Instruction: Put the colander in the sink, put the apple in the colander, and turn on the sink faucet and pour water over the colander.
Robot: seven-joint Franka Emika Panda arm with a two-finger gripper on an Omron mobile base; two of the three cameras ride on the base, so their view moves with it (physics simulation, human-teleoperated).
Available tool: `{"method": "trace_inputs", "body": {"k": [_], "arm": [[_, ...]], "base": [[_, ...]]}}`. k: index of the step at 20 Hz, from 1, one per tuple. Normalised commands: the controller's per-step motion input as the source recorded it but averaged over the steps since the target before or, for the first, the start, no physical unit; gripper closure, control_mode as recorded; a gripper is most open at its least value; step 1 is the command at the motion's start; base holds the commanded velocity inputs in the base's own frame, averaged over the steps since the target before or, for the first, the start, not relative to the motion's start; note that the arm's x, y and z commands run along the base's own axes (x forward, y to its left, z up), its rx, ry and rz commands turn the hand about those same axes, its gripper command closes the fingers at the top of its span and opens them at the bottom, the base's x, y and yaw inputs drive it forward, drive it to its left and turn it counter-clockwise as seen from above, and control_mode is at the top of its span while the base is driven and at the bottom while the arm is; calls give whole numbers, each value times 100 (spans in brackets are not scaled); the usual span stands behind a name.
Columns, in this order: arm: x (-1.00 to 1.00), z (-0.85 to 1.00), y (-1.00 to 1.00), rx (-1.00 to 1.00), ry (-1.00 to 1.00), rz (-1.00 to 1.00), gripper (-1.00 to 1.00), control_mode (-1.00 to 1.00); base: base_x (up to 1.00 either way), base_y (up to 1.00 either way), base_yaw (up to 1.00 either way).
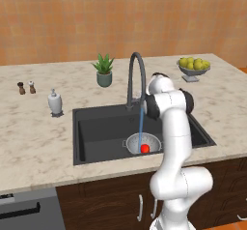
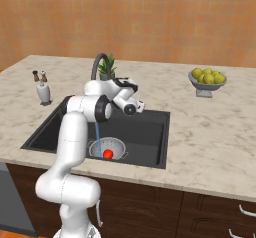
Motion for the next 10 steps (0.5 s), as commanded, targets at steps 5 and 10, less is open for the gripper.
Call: {"method": "trace_inputs", "body": {"k": [5,10], "arm": [[0,0,-100,10,11,-2,100,-100],[-3,1,-100,17,10,0,100,-100]], "base": [[0,0,0],[0,0,0]]}}
